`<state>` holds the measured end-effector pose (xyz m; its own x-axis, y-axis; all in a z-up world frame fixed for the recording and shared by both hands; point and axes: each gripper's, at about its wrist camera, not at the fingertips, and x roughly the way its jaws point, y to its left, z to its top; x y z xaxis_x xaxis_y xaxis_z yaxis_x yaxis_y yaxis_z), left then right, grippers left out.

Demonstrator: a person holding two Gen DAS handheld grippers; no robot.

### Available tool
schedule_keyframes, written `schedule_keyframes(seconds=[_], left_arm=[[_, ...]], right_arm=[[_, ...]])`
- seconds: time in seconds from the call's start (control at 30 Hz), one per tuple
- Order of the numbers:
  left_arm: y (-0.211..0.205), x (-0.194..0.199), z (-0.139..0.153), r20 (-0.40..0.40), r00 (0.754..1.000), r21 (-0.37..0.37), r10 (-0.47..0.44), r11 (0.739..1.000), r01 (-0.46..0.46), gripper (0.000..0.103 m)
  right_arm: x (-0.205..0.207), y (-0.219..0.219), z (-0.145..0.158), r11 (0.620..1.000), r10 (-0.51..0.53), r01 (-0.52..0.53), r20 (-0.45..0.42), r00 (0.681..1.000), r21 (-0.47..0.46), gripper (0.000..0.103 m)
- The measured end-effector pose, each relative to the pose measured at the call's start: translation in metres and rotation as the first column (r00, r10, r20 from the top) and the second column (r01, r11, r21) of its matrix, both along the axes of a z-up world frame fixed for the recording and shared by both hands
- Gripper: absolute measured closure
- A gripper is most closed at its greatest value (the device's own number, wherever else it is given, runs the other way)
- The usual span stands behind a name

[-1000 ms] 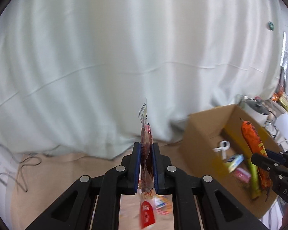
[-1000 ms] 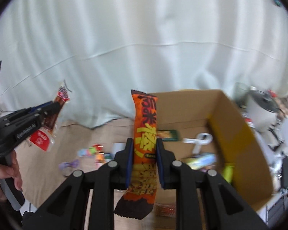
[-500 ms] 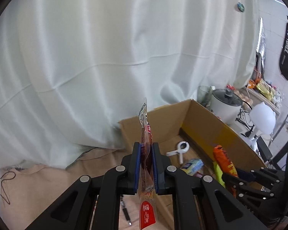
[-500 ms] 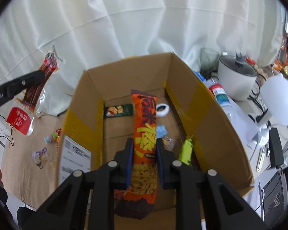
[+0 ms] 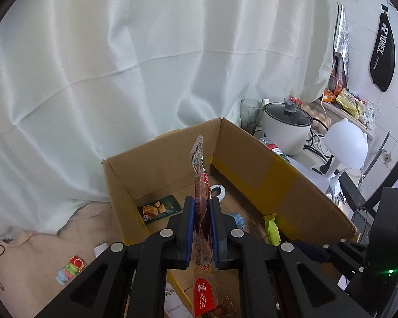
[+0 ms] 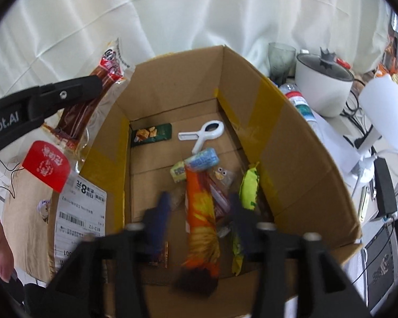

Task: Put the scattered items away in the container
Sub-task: 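Carry meat stick with left tool into box while right tool drops orange bar there, then move both open tools back over the remaining pile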

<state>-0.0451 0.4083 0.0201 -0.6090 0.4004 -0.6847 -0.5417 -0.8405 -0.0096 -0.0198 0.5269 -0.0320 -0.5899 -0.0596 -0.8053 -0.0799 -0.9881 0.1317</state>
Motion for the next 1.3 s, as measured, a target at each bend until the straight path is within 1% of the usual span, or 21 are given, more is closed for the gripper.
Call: schedule_keyframes(seconds=[0.07, 0.1, 0.2, 0.23, 0.3, 0.4, 0.47, 0.5, 0.53, 0.57, 0.6, 0.63, 0.7, 0.8, 0.9, 1.0, 1.07, 1.1, 1.17, 1.23, 1.3], left_arm=[[0.003, 0.000, -0.002, 0.001, 1.000, -0.010, -0.001, 1.000, 0.001, 0.091], [0.005, -0.001, -0.003, 0.003, 1.000, -0.018, -0.002, 1.000, 0.002, 0.091], [0.012, -0.001, -0.007, 0.004, 1.000, -0.043, -0.006, 0.999, 0.006, 0.091], [0.016, -0.002, -0.009, 0.015, 1.000, -0.060, -0.007, 0.998, 0.008, 0.091], [0.020, -0.004, -0.013, 0.042, 0.999, -0.063, -0.012, 0.998, 0.015, 0.091], [0.024, -0.010, -0.017, 0.077, 0.997, -0.060, -0.008, 0.998, 0.013, 0.091], [0.028, -0.014, -0.019, 0.094, 0.996, -0.085, -0.001, 0.996, 0.009, 0.090], [0.030, -0.015, -0.021, 0.099, 0.995, -0.104, 0.003, 0.995, 0.008, 0.086], [0.032, -0.016, -0.022, 0.100, 0.995, -0.119, 0.004, 0.993, 0.008, 0.080], [0.033, -0.016, -0.023, 0.100, 0.995, -0.125, 0.005, 0.992, 0.007, 0.050], [0.032, -0.016, -0.024, 0.102, 0.995, -0.122, 0.008, 0.992, 0.004, 0.005], [0.030, -0.016, -0.024, 0.103, 0.995, -0.106, 0.007, 0.994, 0.004, 0.001], [0.023, -0.015, -0.023, 0.105, 0.995, -0.071, 0.005, 0.997, 0.002, 0.000], [0.009, -0.015, -0.020, 0.094, 0.995, -0.047, 0.028, 0.999, -0.024, 0.000], [-0.018, -0.015, -0.010, 0.073, 0.995, -0.011, 0.066, 0.998, -0.065, 0.000], [-0.059, -0.017, 0.004, 0.048, 0.992, 0.019, 0.116, 0.993, -0.117, 0.000], [-0.097, -0.020, 0.014, 0.023, 0.986, 0.025, 0.164, 0.986, -0.165, 0.000], [-0.118, -0.021, 0.018, 0.010, 0.981, 0.027, 0.194, 0.981, -0.194, 0.000], [-0.163, -0.023, 0.023, -0.009, 0.965, 0.029, 0.264, 0.964, -0.264, 0.000], [-0.209, -0.026, 0.024, -0.018, 0.943, 0.028, 0.334, 0.942, -0.333, 0.000], [-0.252, -0.027, 0.024, -0.028, 0.918, 0.030, 0.395, 0.919, -0.394, 0.000]], right_arm=[[0.005, 0.001, 0.004, 1.000, -0.007, 0.006, -0.019, 1.000, -0.001, 0.033], [0.007, 0.001, 0.006, 1.000, -0.018, 0.018, -0.026, 1.000, 0.007, 0.028], [0.019, 0.005, 0.018, 0.997, -0.059, 0.062, -0.070, 0.996, 0.037, 0.003], [0.024, 0.008, 0.023, 0.996, -0.074, 0.077, -0.087, 0.993, 0.037, 0.000], [0.030, 0.014, 0.031, 0.996, -0.083, 0.087, -0.107, 0.991, 0.031, 0.000], [0.035, 0.017, 0.038, 0.995, -0.079, 0.085, -0.111, 0.991, 0.048, 0.000], [0.041, 0.017, 0.039, 0.994, -0.076, 0.085, -0.111, 0.991, 0.076, 0.000], [0.044, 0.016, 0.039, 0.992, -0.073, 0.083, -0.106, 0.992, 0.096, 0.000], [0.045, 0.016, 0.038, 0.991, -0.065, 0.076, -0.101, 0.993, 0.107, 0.000], [0.045, 0.015, 0.037, 0.991, -0.061, 0.072, -0.095, 0.994, 0.114, 0.000], [0.046, 0.014, 0.037, 0.991, -0.059, 0.070, -0.095, 0.994, 0.118, 0.000], [0.046, 0.014, 0.036, 0.991, -0.060, 0.071, -0.100, 0.993, 0.117, 0.000], [0.047, 0.013, 0.036, 0.991, -0.056, 0.067, -0.104, 0.993, 0.112, 0.000], [0.047, 0.007, 0.039, 0.993, -0.045, 0.057, -0.110, 0.993, 0.104, 0.000], [0.048, -0.006, 0.047, 0.995, -0.024, 0.038, -0.139, 0.990, 0.095, 0.000], [0.048, -0.024, 0.059, 0.997, 0.006, 0.007, -0.172, 0.985, 0.079, 0.000], [0.050, -0.043, 0.073, 0.998, 0.046, -0.032, -0.237, 0.970, 0.063, 0.000], [0.051, -0.054, 0.081, 0.997, 0.074, -0.062, -0.285, 0.956, 0.051, 0.000], [0.055, -0.081, 0.097, 0.989, 0.144, -0.141, -0.384, 0.912, 0.036, 0.000], [0.053, -0.119, 0.108, 0.974, 0.218, -0.224, -0.420, 0.881, 0.034, 0.000], [0.049, -0.153, 0.113, 0.964, 0.253, -0.263, -0.429, 0.867, 0.037, 0.000]])
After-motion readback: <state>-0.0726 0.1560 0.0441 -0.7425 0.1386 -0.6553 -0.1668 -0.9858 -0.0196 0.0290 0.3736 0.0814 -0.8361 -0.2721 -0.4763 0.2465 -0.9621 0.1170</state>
